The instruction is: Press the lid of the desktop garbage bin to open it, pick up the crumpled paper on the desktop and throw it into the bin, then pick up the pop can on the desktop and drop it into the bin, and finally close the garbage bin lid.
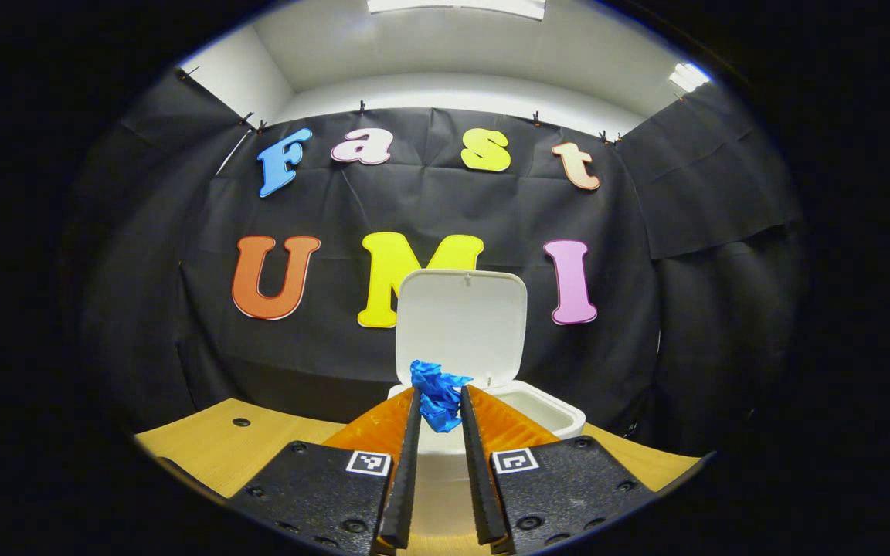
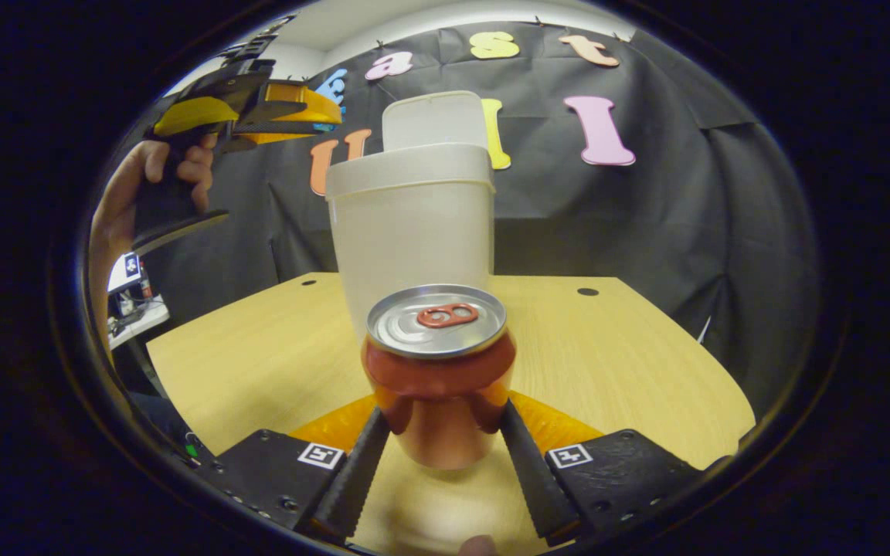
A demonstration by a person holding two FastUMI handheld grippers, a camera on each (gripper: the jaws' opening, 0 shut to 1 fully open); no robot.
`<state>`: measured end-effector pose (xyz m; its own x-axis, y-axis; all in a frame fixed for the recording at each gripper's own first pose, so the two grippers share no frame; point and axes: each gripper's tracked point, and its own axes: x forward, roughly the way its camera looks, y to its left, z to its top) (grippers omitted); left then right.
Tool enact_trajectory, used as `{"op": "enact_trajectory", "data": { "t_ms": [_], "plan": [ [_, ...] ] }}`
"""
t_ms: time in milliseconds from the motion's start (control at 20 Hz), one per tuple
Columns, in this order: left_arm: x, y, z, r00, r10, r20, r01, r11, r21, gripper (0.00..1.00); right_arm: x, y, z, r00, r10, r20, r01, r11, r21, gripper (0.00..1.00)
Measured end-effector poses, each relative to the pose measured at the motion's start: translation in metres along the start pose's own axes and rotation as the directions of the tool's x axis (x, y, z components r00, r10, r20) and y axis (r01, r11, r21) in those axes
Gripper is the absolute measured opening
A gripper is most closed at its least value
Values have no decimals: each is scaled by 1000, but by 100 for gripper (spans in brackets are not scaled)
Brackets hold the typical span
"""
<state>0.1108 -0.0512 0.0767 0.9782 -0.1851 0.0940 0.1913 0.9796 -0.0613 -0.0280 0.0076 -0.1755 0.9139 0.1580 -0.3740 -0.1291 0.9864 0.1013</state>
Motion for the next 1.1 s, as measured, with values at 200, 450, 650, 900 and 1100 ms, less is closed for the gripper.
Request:
{"op": "enact_trajectory", "data": {
  "t_ms": [200,450,650,900,1100],
  "plan": [
    [36,-13,-9,999,-35,-42,34,999,-12,33,-3,-11,16,999,-16,41,16,1000,-3,81],
    [56,-18,-29,994,-47,-101,47,999,-2,39,-2,-18,22,998,-25,50,24,1000,21,81],
    [56,-18,-33,993,-39,-110,39,999,-9,98,-4,-18,28,997,-25,68,23,999,27,81],
    [38,-7,-30,994,-13,-112,11,1000,-17,97,-7,-17,39,995,-25,91,24,1000,10,80],
    [10,12,-40,993,9,-118,-12,1000,-26,97,-6,-13,70,989,-14,144,16,1000,-12,80]
  ]
}}
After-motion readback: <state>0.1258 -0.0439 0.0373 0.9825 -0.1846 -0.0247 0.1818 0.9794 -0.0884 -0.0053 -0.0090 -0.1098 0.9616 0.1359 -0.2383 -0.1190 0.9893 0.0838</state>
